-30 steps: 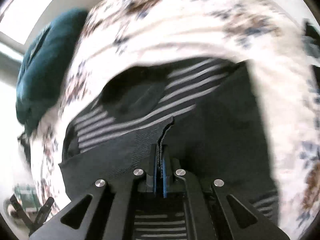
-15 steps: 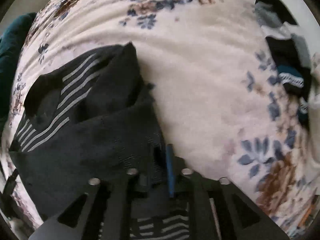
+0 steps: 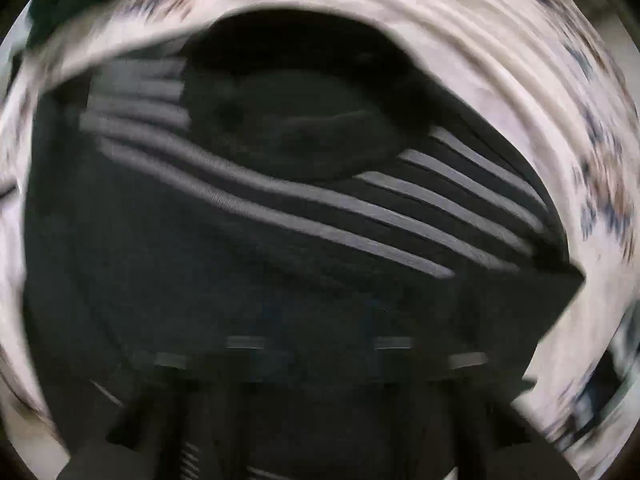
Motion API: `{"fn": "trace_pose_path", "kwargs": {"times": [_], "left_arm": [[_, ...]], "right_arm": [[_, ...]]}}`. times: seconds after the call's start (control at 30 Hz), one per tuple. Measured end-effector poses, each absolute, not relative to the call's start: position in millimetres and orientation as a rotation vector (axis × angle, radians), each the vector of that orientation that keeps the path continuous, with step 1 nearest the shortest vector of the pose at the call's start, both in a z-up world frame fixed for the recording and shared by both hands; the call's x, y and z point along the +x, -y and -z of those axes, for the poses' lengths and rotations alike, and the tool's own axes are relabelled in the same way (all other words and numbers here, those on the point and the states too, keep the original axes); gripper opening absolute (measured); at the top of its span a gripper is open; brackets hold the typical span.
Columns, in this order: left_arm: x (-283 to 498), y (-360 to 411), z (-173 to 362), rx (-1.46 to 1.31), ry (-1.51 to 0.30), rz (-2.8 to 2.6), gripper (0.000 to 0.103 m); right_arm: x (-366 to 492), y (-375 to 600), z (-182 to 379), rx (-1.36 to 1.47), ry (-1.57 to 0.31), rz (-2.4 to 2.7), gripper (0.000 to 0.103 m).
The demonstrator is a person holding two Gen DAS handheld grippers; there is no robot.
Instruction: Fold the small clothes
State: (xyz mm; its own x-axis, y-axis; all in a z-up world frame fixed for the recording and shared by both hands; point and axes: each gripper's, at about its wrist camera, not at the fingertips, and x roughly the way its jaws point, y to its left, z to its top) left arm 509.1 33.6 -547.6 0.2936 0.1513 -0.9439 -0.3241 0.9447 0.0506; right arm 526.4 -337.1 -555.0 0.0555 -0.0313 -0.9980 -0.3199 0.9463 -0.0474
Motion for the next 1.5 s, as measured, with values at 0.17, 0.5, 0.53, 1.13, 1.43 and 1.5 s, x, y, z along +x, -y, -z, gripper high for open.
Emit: {"fn": "trace_pose_path", "kwargs": {"times": [0.17,0.5,0.53,1.13,1.43,1.5], "left_arm": [[512.1,-40.0,553.0,-0.182,-1.236,-0.313,0.101],[525.2,-34.8,551.4,-0.150,-1.226,-0.282,0.101],[526.4,-35.5,551.6,-0.147,-1.228,-0.282,0.101],[541.1,-25.3,544.7,-0.154,-1.211,-0.231,0.101],[538.0,22.1,548.6,-0.017,-1.219,-0.097,0.101],[537.0,28.1,556.9,-0.002,-1.235,-0.090,0.101]], "right_arm": [[532.7,372.3,526.4,-0.244,-1.345,0.001,0.000],[565.5,389.8,540.7,0.083,-1.567,-0.283,0.068],[564.0,381.5,548.6,-0.004,-1.596,-0.282,0.067],[583.6,423.9,545.2,-0.028,-1.515,0.016,0.011],[494.4,484.2,466.6,0.427,-1.418,0.200,0.048],[441.5,486.7,479.9,0.654,-1.473,0.204,0.048]]}}
